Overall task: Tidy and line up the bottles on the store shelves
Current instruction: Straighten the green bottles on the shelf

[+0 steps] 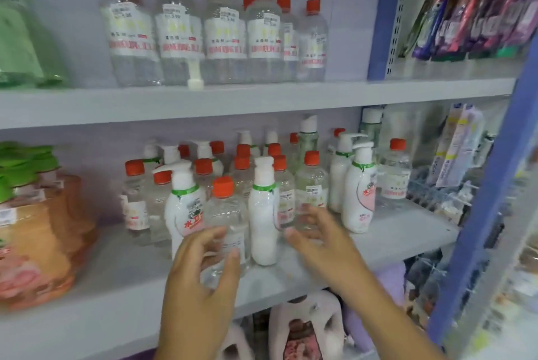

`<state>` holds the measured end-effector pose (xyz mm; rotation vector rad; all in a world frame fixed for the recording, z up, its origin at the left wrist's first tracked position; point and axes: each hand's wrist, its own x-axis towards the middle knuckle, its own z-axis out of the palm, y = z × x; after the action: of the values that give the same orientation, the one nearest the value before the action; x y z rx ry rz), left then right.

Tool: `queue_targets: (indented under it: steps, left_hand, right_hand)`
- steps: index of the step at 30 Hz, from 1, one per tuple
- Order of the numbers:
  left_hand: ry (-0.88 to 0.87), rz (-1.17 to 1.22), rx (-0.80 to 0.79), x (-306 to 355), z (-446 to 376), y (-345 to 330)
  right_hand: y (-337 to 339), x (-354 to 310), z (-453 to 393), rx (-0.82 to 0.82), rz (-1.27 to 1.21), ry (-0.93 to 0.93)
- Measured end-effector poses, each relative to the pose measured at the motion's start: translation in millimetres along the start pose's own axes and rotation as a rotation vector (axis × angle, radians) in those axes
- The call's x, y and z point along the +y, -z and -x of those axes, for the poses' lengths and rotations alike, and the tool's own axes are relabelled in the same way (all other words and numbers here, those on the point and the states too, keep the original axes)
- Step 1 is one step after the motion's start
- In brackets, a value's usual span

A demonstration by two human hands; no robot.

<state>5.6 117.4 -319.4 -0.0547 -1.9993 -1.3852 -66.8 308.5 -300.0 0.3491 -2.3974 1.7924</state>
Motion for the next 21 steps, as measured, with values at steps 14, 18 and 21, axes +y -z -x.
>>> queue_targets:
  steps: [14, 18, 21]
  left_hand:
    - [-0.118, -0.104, -0.15, 56, -66, -139]
    - [0.084, -0.214, -0.242, 68, -113, -181]
    - [0.193, -0.479, -0.278, 70, -133, -204]
  right_hand:
    - [4, 26, -8, -0.143, 0.121, 0.052]
    - [72, 27, -23, 0.491, 0.13, 0.211]
    - [102, 35, -53, 0.476, 0.18, 0.074]
